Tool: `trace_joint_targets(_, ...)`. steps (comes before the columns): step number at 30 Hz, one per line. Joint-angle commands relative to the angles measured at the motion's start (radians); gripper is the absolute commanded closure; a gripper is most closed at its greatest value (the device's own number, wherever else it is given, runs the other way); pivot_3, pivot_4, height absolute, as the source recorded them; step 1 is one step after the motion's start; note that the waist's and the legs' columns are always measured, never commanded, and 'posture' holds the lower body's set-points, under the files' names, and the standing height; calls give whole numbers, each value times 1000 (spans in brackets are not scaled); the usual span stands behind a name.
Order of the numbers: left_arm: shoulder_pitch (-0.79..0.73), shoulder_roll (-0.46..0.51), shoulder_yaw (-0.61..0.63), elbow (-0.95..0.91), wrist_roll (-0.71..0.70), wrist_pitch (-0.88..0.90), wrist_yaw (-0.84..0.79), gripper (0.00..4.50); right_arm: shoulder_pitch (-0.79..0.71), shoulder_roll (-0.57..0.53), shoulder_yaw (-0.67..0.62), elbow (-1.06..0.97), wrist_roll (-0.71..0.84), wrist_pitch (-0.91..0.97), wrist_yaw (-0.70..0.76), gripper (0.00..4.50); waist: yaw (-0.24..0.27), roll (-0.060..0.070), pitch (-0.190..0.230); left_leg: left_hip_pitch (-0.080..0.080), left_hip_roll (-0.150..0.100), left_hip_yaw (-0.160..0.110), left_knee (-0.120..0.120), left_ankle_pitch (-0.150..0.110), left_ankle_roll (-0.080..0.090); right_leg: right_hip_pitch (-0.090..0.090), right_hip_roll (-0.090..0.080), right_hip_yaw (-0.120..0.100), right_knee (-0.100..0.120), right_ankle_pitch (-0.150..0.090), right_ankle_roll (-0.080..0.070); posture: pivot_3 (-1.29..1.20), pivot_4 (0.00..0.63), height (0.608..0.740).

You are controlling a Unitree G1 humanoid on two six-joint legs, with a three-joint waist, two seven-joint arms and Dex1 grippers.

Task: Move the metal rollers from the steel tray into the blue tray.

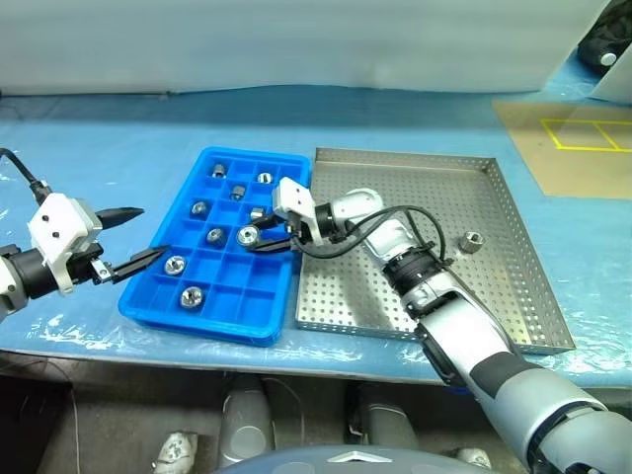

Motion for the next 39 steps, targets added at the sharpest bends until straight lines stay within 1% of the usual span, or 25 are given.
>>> trace_joint_targets(1,16,-3,47,-51,-27,12,22,769,-31,14,-29,10,4,-44,17,2898,8,0,0,0,0,0,0,0,0,0,0,0,0,0,0,324,150,740)
trace_joint_targets(4,18,-1,46,-55,-31,17,31,769,-12,27,-22,-27,7,-49,27,2898,19,0,0,-1,0,-1,0,0,0,-1,0,0,0,0,0,320,150,740)
trace_joint_targets(10,0,4,15,-53,-35,22,44,769,34,31,-8,-110,9,-8,54,2898,19,0,0,-5,0,-1,0,0,0,-5,0,0,0,0,0,307,150,740)
trace_joint_targets(13,-16,5,-3,-47,-36,22,45,769,44,30,-12,-132,12,15,55,2898,19,0,0,-10,0,-1,1,0,0,-10,0,0,1,0,0,297,150,740)
trace_joint_targets(18,-41,10,-24,-31,-34,21,41,769,51,38,-14,-143,13,42,47,2898,18,0,0,-15,0,-2,2,1,-1,-14,1,-1,3,0,-1,281,150,740)
trace_joint_targets(24,-78,10,-57,-8,-28,15,37,769,54,51,-19,-138,5,61,7,2898,18,0,0,-15,0,-2,2,1,-1,-14,1,-2,3,0,-1,266,150,740)
trace_joint_targets(28,-92,11,-70,2,-26,10,34,769,56,43,-24,-153,20,80,24,2898,17,0,0,-15,0,-3,2,1,-1,-14,1,-2,3,0,-1,262,150,740)
trace_joint_targets(30,-105,10,-84,10,-25,7,32,769,64,35,-25,-169,26,93,34,2182,17,0,0,-15,0,-3,2,1,-2,-14,1,-2,4,0,-1,248,150,740)
trace_joint_targets(31,-110,10,-88,13,-25,5,31,769,67,32,-26,-175,29,102,37,1932,17,0,0,-15,0,-3,2,1,-2,-14,1,-2,4,0,-1,248,150,740)
trace_joint_targets(34,-129,10,-106,27,-22,0,27,769,60,41,-39,-165,6,97,-43,908,17,0,0,-15,0,-4,2,1,-2,-14,1,-2,4,0,-1,235,150,740)
trace_joint_targets(36,-140,9,-118,33,-21,-3,24,769,59,40,-39,-165,5,101,-51,287,16,0,0,-15,0,-4,3,2,-3,-14,1,-2,4,0,-1,235,150,740)
trace_joint_targets(39,-161,6,-142,42,-21,-6,19,769,68,25,-37,-184,2,99,-53,287,15,0,0,-15,0,-4,3,2,-3,-14,1,-3,4,0,-1,214,150,740)
